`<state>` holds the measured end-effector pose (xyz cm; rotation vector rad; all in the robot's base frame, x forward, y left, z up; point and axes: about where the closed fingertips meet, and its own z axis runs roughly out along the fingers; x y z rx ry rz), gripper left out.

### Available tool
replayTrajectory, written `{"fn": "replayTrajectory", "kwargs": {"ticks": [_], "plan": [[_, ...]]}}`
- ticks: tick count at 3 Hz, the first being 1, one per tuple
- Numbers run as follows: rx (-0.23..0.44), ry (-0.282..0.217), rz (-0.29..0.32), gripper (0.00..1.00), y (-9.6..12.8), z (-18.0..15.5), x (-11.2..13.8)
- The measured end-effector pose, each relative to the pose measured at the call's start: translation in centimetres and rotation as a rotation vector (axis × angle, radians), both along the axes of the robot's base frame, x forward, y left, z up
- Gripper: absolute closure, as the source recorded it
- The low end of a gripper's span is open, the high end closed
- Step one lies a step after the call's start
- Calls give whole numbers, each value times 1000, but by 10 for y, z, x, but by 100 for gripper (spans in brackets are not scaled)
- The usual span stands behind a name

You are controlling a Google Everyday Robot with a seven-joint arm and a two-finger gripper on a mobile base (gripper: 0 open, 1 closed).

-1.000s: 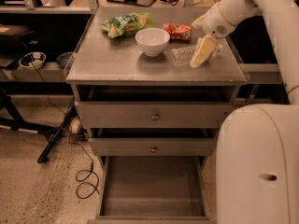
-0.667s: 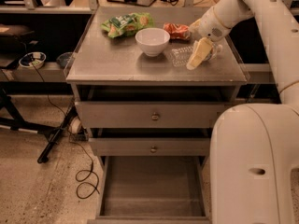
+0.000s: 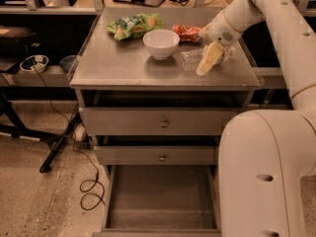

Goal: Place water bottle into bottom drawer

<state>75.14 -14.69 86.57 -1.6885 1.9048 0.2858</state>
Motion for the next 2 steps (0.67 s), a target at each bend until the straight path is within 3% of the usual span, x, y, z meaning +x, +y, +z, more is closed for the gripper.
{"fn": "replayTrajectory", "kwargs": {"ticks": [2], "plan": [[0, 0, 0, 42, 0, 0, 0]]}}
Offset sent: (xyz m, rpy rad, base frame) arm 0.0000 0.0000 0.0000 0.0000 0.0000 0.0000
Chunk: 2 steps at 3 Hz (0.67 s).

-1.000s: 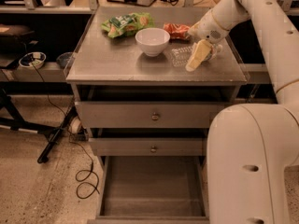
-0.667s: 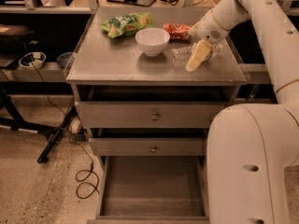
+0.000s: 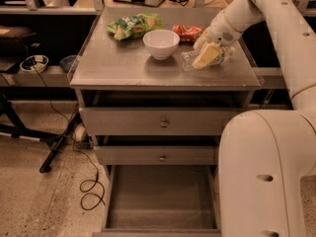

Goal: Place water bottle into bottom drawer

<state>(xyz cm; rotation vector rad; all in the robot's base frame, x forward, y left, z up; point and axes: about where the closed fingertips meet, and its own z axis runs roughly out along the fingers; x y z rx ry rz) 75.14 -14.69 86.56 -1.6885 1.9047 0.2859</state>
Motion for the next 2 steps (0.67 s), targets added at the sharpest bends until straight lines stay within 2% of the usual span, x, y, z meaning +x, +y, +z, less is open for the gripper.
{"fn": "replayTrajectory", "kwargs": {"ticks": [2], "plan": [[0, 0, 0, 89, 0, 0, 0]]}}
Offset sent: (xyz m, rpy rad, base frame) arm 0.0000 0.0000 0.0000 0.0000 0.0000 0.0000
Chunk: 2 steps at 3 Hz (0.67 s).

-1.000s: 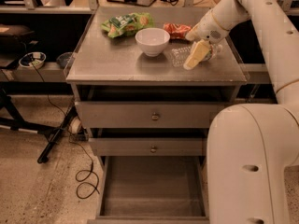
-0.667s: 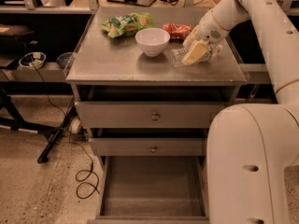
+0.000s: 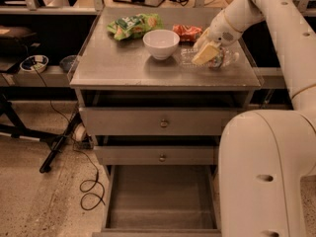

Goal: Place water bottle into bottom drawer

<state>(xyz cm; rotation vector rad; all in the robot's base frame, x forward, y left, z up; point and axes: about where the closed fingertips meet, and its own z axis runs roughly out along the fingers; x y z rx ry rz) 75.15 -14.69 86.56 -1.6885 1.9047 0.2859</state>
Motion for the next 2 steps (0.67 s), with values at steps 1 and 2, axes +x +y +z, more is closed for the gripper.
{"fn": "replayTrajectory", "kwargs": {"ticks": [1, 2], "plan": [[0, 0, 0, 100, 0, 0, 0], [0, 0, 0, 100, 0, 0, 0]]}}
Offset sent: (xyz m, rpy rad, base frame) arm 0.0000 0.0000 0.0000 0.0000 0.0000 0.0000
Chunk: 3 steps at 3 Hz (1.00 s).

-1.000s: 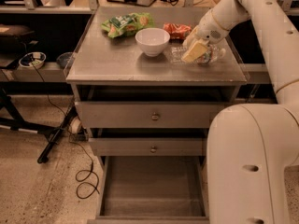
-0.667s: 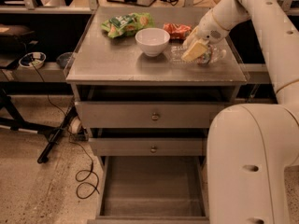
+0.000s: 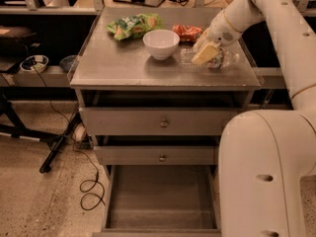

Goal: Place water bottle into bottom drawer

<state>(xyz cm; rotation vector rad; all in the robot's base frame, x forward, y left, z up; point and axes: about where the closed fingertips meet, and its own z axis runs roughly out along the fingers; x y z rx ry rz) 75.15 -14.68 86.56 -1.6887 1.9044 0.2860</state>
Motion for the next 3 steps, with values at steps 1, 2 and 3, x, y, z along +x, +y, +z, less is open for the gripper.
{"fn": "replayTrajectory", "kwargs": {"ticks": [1, 2, 3], "plan": [[2, -4, 10, 100, 4, 0, 1], [8, -32, 73, 100, 15, 16, -7], [16, -114, 177, 100, 25, 57, -26]]}}
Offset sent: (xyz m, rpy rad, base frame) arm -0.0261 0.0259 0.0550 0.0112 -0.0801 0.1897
